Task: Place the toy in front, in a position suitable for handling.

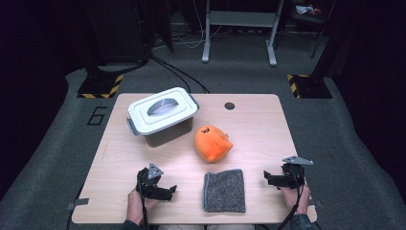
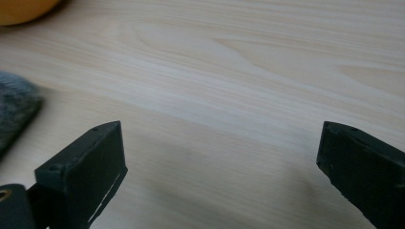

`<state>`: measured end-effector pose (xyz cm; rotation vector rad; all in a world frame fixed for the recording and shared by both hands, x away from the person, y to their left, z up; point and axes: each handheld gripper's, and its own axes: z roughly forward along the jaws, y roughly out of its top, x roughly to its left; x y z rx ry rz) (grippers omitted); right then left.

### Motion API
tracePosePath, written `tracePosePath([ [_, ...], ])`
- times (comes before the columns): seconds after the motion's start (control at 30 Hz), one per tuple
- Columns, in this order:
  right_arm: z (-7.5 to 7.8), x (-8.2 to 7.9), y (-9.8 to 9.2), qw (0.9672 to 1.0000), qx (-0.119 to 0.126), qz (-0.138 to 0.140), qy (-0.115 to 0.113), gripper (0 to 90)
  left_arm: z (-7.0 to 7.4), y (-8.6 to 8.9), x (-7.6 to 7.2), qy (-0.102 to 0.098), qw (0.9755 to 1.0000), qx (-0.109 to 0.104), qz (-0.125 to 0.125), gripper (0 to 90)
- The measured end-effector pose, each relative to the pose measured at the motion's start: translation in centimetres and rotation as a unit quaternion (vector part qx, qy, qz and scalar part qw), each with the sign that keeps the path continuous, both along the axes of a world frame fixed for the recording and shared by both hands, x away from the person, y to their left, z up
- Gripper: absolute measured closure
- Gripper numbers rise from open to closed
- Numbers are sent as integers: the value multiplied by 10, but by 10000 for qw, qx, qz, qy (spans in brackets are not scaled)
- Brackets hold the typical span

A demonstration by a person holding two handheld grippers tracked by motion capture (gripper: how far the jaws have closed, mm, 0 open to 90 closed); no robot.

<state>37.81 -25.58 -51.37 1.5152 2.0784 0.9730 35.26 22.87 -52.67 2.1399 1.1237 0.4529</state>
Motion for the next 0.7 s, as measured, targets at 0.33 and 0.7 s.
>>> tracePosePath([
  [0.33,25,-21,44,9964,-13,843,-8,20,-4,3,1,-85,9999,56,60,0],
  [0.7,31,-35,102,9857,-79,1683,-17,23,-4,7,5,-152,9999,65,-49,0],
])
